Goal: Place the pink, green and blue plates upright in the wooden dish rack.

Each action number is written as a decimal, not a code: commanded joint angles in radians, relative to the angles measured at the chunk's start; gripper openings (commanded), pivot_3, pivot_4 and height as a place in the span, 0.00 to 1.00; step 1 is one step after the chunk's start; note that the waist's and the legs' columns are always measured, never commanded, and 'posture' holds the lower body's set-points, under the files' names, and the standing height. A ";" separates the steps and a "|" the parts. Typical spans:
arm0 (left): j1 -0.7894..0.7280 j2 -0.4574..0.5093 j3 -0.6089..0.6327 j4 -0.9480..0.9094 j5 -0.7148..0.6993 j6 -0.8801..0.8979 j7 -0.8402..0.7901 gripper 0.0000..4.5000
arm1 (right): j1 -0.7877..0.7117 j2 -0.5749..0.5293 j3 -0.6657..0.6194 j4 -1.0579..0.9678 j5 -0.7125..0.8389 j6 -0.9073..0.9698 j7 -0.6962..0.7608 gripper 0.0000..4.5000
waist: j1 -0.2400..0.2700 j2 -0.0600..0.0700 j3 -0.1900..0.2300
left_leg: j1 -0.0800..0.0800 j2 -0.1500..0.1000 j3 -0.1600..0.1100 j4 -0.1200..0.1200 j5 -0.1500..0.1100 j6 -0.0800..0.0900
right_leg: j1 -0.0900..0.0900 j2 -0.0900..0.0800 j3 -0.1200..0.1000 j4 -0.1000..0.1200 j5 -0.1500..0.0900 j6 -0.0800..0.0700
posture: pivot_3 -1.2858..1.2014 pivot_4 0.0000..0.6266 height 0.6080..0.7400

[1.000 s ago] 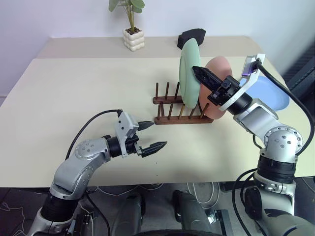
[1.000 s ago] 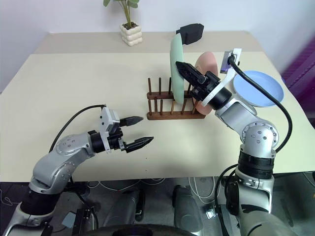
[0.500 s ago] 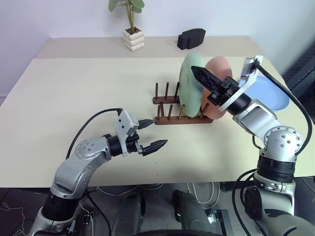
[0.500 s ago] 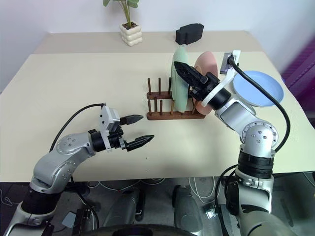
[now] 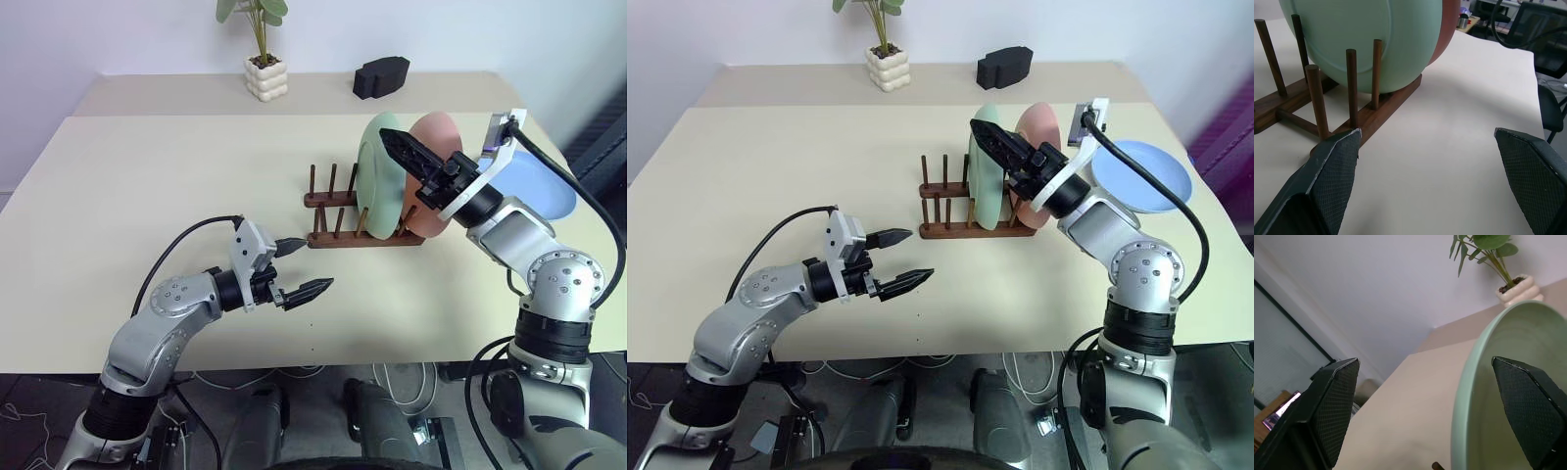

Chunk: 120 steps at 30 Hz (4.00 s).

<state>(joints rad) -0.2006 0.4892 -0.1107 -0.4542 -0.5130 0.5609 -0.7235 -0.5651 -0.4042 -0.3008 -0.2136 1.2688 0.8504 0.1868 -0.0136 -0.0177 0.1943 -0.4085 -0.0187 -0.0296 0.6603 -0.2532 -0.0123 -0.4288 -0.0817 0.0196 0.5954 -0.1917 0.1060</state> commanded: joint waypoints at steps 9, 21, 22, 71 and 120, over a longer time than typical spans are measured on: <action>-0.008 -0.011 0.001 -0.030 -0.006 -0.021 -0.008 1.00 | -0.146 -0.160 -0.065 -0.037 -0.064 -0.075 0.113 0.98 | 0.002 0.001 0.000 | 0.000 0.000 0.000 0.000 0.000 0.000 | 0.000 0.000 0.000 -0.001 0.000 0.000 | 0.52 0.24 0.97; -0.014 -0.017 -0.007 -0.006 0.010 -0.034 -0.017 1.00 | -0.060 -0.573 -0.055 0.477 -0.607 -0.413 0.519 0.98 | -0.001 0.001 0.001 | -0.001 -0.001 0.003 0.000 -0.002 0.003 | 0.000 0.000 0.000 -0.004 0.000 0.000 | 0.52 0.24 0.97; -0.017 -0.018 -0.009 -0.002 0.012 -0.035 -0.018 1.00 | -0.042 -0.587 -0.008 0.528 -0.684 -0.457 0.534 0.98 | -0.001 0.001 0.000 | -0.001 -0.001 0.003 0.000 -0.002 0.003 | 0.000 0.000 0.001 -0.004 0.000 0.000 | 0.52 0.24 0.97; -0.021 -0.016 -0.006 0.016 0.028 -0.055 -0.016 1.00 | -0.407 -0.443 0.170 0.713 -1.202 -1.056 0.300 0.00 | -0.007 0.007 0.001 | 0.001 -0.003 0.004 0.001 -0.002 0.003 | 0.000 0.001 0.003 0.000 0.000 0.001 | 0.52 0.24 0.97; 0.058 0.034 0.123 -0.009 0.010 -0.043 0.015 1.00 | -0.070 0.081 0.126 -0.049 0.106 -0.007 -0.012 0.00 | -0.002 0.006 0.001 | 0.000 0.000 0.000 0.001 -0.002 0.003 | -0.001 0.000 0.003 0.001 0.000 0.001 | 0.52 0.24 0.97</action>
<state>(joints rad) -0.1335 0.5240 0.0127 -0.4337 -0.4921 0.5225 -0.7087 -0.6295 -0.3237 -0.1490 -0.2466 1.3498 0.8445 0.1736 -0.0157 -0.0113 0.1950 -0.4081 -0.0188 -0.0295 0.6617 -0.2550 -0.0093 -0.4294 -0.0816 0.0224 0.5966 -0.1915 0.1066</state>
